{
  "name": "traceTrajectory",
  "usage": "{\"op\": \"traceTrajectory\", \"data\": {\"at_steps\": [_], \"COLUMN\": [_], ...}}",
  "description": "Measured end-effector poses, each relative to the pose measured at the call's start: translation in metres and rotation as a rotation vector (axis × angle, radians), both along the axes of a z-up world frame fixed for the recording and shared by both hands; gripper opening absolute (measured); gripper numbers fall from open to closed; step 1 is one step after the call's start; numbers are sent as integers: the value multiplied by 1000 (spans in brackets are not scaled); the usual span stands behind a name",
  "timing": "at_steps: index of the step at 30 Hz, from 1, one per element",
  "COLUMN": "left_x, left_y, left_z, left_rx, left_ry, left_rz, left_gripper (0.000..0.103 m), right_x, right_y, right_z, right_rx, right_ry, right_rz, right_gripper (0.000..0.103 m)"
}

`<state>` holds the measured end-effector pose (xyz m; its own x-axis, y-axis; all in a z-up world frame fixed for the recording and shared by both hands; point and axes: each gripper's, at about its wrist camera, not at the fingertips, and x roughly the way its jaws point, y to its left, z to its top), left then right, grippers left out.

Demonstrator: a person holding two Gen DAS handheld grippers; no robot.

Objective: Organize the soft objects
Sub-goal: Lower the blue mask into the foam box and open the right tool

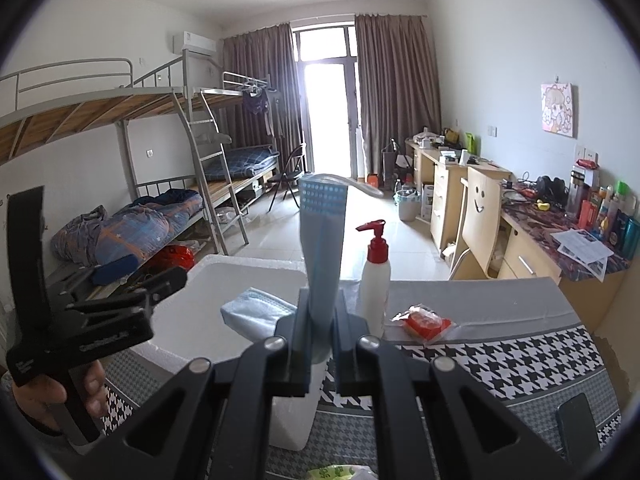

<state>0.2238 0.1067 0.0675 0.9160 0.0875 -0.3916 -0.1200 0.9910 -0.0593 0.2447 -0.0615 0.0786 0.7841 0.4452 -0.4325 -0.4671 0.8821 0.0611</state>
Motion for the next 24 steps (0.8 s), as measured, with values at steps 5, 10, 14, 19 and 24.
{"op": "traceTrajectory", "data": {"at_steps": [5,10,14,19,24], "left_x": [-6,-13,-18,-25,-31], "left_y": [5,11,14,21,28], "left_z": [5,5,4,3,2], "left_rx": [7,-6,5,5,15], "left_ry": [-31,-47,-42,-44,-48], "left_rz": [35,47,49,61,83], "left_gripper": [93,94,94,95,96], "right_x": [1,6,8,8,8], "right_y": [8,17,27,35,45], "right_z": [1,-1,-5,-6,-5], "right_rx": [-6,-15,-17,-24,-38], "right_ry": [-4,1,19,19,20], "right_rz": [17,36,64,80,96], "right_gripper": [11,11,11,11,11]}}
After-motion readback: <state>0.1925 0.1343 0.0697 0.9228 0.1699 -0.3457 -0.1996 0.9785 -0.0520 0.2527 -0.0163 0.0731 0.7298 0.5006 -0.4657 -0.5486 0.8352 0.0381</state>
